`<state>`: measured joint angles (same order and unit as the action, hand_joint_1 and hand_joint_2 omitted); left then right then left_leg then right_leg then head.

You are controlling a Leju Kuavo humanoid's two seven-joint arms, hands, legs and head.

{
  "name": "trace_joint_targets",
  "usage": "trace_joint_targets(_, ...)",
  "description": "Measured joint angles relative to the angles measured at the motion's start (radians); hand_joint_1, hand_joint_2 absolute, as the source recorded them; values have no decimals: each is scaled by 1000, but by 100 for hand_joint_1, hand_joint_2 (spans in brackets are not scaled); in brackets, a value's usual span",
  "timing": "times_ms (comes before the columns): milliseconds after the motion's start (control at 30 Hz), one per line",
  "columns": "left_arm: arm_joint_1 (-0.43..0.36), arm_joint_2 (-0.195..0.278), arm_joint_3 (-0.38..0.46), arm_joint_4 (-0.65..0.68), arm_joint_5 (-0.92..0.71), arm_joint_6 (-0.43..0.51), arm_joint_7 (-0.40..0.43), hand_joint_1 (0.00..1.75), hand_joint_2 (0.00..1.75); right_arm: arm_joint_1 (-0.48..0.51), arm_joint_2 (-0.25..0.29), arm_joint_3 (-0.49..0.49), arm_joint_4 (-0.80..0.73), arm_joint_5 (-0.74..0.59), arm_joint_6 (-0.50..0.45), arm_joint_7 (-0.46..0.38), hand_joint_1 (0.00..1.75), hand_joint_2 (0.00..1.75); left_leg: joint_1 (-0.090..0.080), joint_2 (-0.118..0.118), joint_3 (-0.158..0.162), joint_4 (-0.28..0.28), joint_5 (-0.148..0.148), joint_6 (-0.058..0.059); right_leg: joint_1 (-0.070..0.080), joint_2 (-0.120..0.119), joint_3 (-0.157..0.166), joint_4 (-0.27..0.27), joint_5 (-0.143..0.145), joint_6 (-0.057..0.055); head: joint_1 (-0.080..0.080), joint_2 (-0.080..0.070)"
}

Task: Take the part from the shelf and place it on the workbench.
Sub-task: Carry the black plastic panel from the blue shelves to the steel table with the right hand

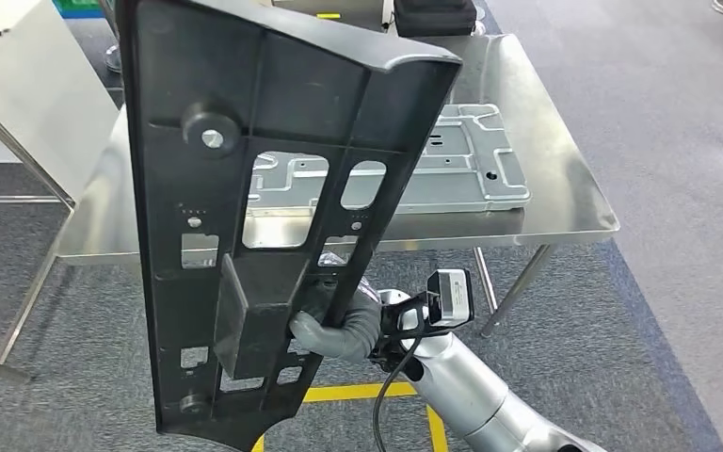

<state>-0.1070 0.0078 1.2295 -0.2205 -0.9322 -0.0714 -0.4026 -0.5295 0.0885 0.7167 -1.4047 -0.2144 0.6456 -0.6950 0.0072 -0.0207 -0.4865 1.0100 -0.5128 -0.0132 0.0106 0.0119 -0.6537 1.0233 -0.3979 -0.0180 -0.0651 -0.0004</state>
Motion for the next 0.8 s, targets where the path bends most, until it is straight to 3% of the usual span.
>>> trace_joint_targets(67,0,0,0,0,0,-1,-1,0,0,-3,2,0,0,-1,0,0,175,175,1,3,-7,34,5,-9,-4,0,24,-16,-5,-12,0,0)
trace_joint_targets(100,-1,0,0,0,0,-1,-1,0,0,-6,3,0,0,-1,0,0,175,175,3,6,-28,74,-2,-14,-5,-1,38,-21,-10,-18,0,0)
trace_joint_targets(200,-1,1,0,0,1,-1,-1,0,0,-7,4,1,0,0,0,0,175,175,6,11,-142,239,-70,-26,-6,-2,67,-25,-35,-24,0,0)
trace_joint_targets(267,0,1,0,0,0,-1,-1,0,0,-5,4,2,0,0,0,0,175,175,7,12,-188,261,-90,-31,-6,0,91,-25,-56,-23,0,0)
trace_joint_targets(300,0,1,0,0,0,-1,-1,0,0,-5,4,2,0,0,0,0,175,175,8,13,-190,224,-66,-31,-6,0,107,-25,-68,-21,0,0)
trace_joint_targets(367,1,1,0,0,0,-1,-1,0,0,-6,3,2,0,0,0,0,175,175,9,15,-168,95,45,-29,-6,1,139,-23,-93,-15,0,0)
trace_joint_targets(433,0,2,0,0,0,-1,0,0,0,-8,3,2,0,-2,0,1,175,175,4,16,-151,11,118,-15,-5,2,154,-21,-113,-4,0,0)
trace_joint_targets(567,-3,2,0,0,0,-1,0,0,0,-15,3,-1,-5,-10,-1,3,175,175,3,14,-138,-2,115,13,-7,2,158,-13,-140,20,0,0)
trace_joint_targets(633,-4,2,0,0,1,-1,-1,0,0,-16,2,-5,-7,-10,-3,3,175,175,6,15,-124,-9,108,23,-9,-1,114,70,-176,30,0,0)
trace_joint_targets(700,-5,2,0,0,2,-1,-5,0,0,-10,-1,-14,-8,-3,-15,2,175,175,6,15,-114,-9,96,28,-12,-2,18,214,-218,35,0,0)
trace_joint_targets(733,-5,2,0,0,4,-1,-7,0,0,-5,-4,-21,-8,2,-24,1,175,175,6,14,-109,-8,90,28,-14,-3,-24,264,-220,36,0,0)
trace_joint_targets(767,-3,2,0,0,7,-1,-10,0,0,0,-8,-31,-8,9,-36,1,175,175,6,13,-102,-7,83,28,-14,-3,-51,280,-202,36,0,0)
trace_joint_targets(800,-1,2,0,0,11,-1,-13,0,0,3,-13,-42,-8,15,-50,2,175,175,5,12,-93,-6,75,28,-14,-3,-55,251,-161,34,0,0)
